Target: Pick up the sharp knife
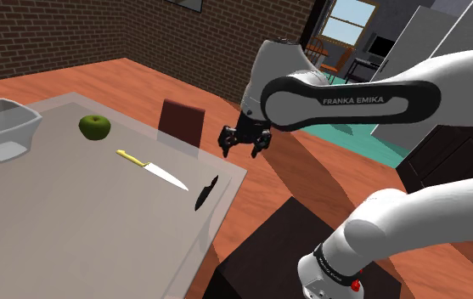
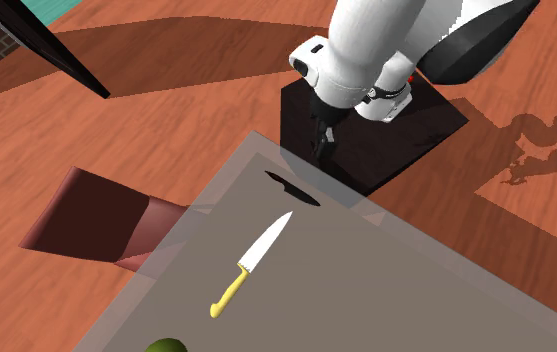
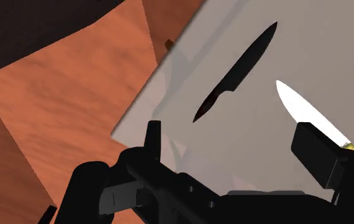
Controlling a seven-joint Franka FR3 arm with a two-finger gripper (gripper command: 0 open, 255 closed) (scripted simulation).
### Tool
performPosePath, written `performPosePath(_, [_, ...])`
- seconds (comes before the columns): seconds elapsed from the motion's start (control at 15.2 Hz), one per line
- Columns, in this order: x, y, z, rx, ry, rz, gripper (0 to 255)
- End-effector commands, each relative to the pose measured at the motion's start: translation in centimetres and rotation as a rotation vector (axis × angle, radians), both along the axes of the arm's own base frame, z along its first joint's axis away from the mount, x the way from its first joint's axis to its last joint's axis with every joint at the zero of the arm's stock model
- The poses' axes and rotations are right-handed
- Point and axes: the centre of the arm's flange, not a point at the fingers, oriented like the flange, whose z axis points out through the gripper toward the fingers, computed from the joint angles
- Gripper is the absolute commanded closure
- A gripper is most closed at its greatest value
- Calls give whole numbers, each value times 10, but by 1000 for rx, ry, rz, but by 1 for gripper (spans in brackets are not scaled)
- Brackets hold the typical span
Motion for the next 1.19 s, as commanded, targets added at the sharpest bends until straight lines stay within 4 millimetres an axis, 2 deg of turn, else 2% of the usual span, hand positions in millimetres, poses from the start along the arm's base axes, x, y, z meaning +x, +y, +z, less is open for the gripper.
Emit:
performPosePath(0.0, [12,8,-26,-1,13,-88,0])
performPosePath(0.4, [51,26,-98,-10,54,-333,0])
performPosePath(0.79, [88,33,-170,-19,95,-572,0])
performPosePath(1.12, [88,33,-196,-19,95,-572,0])
